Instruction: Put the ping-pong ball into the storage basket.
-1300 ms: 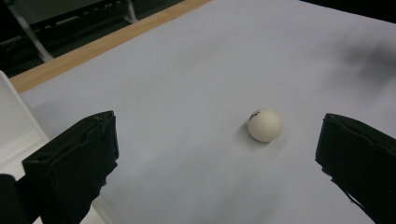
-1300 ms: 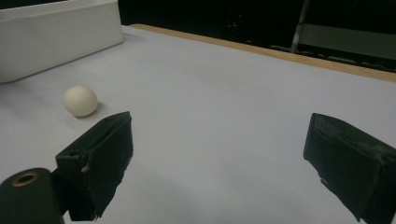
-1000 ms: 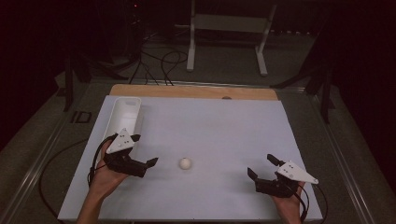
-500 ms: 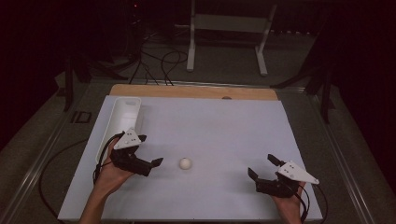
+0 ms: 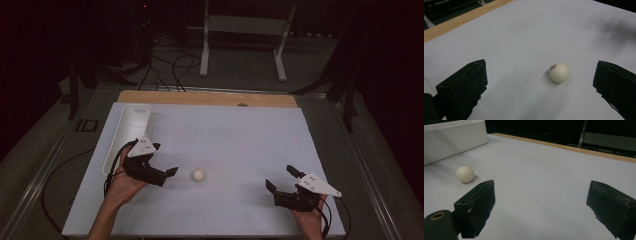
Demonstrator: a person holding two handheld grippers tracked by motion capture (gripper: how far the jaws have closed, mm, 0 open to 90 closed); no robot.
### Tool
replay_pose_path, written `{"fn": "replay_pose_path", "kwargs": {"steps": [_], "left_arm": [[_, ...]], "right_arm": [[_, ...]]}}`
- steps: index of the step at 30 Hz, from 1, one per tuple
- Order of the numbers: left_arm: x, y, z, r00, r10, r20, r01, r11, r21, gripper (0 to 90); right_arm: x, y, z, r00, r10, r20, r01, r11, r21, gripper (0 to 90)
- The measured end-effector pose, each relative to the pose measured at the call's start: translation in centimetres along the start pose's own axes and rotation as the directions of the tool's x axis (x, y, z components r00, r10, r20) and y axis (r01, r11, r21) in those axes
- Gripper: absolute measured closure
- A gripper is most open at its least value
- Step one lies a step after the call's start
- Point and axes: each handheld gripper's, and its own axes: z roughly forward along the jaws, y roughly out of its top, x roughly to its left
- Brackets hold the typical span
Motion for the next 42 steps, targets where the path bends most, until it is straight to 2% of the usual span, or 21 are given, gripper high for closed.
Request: {"fn": "replay_pose_path", "kwargs": {"steps": [13,17,28,42], "left_arm": [[-0.1,0.5,1.4,0.9995,-0.023,0.024,0.022,0.9991,0.035,0.0],[-0.2,0.6,1.7,0.9996,-0.012,0.024,0.011,0.9985,0.053,0.0],[-0.2,0.9,2.2,0.9997,-0.012,0.022,0.011,0.9991,0.042,0.0],[-0.4,1.2,3.2,0.9995,-0.003,0.03,0.001,0.9979,0.065,0.0]], "right_arm": [[0.0,0.0,0.0,1.0,0.0,-0.003,0.0,1.0,0.002,7.9],[-0.1,0.0,0.0,1.0,0.002,-0.004,-0.002,1.0,0.001,7.9],[-0.2,-0.1,0.0,1.0,0.003,-0.003,-0.003,1.0,-0.002,7.9],[-0.3,-0.1,-0.1,1.0,0.009,-0.003,-0.009,1.0,-0.003,7.9]]}}
